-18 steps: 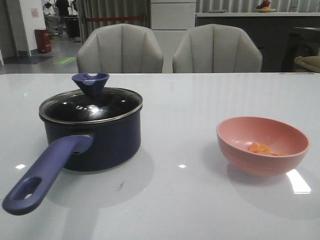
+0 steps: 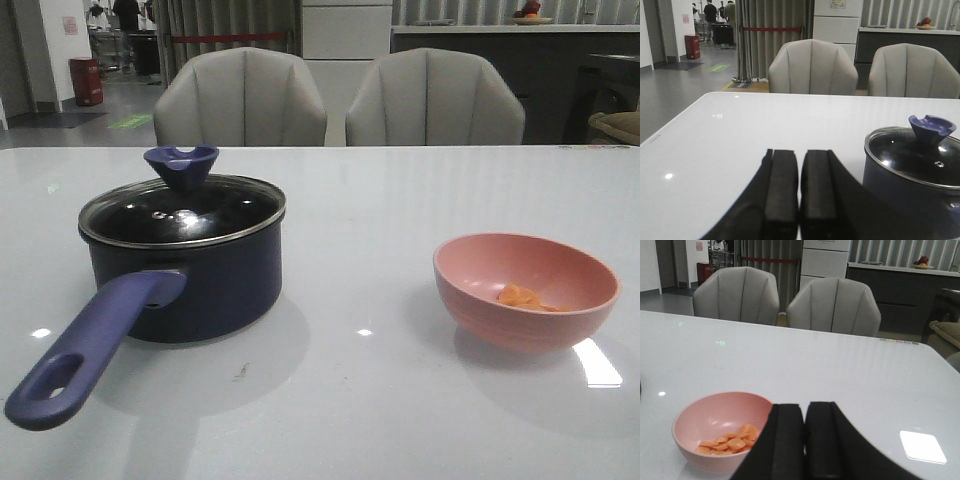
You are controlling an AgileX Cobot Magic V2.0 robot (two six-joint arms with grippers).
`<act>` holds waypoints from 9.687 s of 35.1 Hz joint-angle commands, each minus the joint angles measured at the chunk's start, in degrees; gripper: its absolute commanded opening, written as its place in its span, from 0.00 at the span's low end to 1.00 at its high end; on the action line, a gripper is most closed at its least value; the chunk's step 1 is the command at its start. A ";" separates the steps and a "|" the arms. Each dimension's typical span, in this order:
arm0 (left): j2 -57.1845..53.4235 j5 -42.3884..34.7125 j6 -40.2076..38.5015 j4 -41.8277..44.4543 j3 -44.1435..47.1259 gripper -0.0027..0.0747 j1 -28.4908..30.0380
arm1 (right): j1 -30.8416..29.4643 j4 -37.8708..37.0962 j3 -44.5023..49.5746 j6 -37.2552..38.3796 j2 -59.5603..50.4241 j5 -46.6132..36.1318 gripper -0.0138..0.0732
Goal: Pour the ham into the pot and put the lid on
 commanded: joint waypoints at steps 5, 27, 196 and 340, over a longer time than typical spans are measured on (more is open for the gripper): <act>-0.56 -4.96 -0.32 0.04 1.25 0.18 -0.18 | -0.35 -0.41 -0.25 -0.46 -1.03 -4.48 0.33; 3.14 -11.05 -0.32 -0.20 -10.49 0.18 -0.18 | -0.35 -0.41 -0.25 -0.46 -1.03 -4.48 0.33; 102.77 69.05 -13.86 6.02 -106.36 0.39 -16.65 | -0.33 -0.41 -0.25 -0.46 -1.09 -4.48 0.33; 7.48 5.49 -2.15 -0.52 -15.98 0.81 -21.68 | -0.33 -0.41 -0.25 -0.46 -1.09 -4.93 0.33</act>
